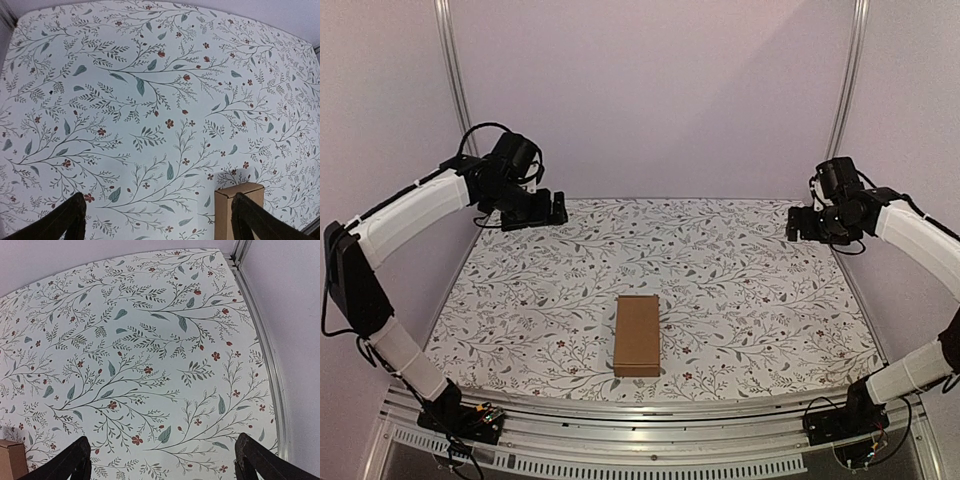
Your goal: Fold the paper box
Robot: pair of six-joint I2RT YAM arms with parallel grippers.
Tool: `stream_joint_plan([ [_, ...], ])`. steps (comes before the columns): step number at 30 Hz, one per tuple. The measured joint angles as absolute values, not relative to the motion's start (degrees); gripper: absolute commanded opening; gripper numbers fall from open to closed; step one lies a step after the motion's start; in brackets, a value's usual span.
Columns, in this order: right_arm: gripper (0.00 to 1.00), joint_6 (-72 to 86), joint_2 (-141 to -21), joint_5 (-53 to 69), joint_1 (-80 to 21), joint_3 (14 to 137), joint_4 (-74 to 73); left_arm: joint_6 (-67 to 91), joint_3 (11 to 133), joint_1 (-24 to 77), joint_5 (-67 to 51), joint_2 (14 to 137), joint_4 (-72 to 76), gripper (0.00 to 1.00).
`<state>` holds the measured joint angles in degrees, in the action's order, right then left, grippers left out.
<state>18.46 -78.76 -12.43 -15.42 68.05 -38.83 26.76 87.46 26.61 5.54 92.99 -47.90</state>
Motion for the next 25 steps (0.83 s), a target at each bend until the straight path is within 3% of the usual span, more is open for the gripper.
stream_joint_plan([
  [11, 0.99, 17.87, -65.91, -16.40, -16.08, 67.85, -40.18, 25.10, 71.83, 26.02, 4.75, 74.37, -39.13, 1.00],
  [19, 0.99, 17.85, -64.66, -16.69, -16.05, 66.52, -41.60, 27.27, 60.51, 26.02, 4.58, 60.93, -33.34, 1.00],
  [25, 0.99, 17.15, -63.33, -14.66, -16.05, 66.19, -42.00, 29.06, 58.50, 26.02, 4.60, 56.84, -33.23, 1.00],
])
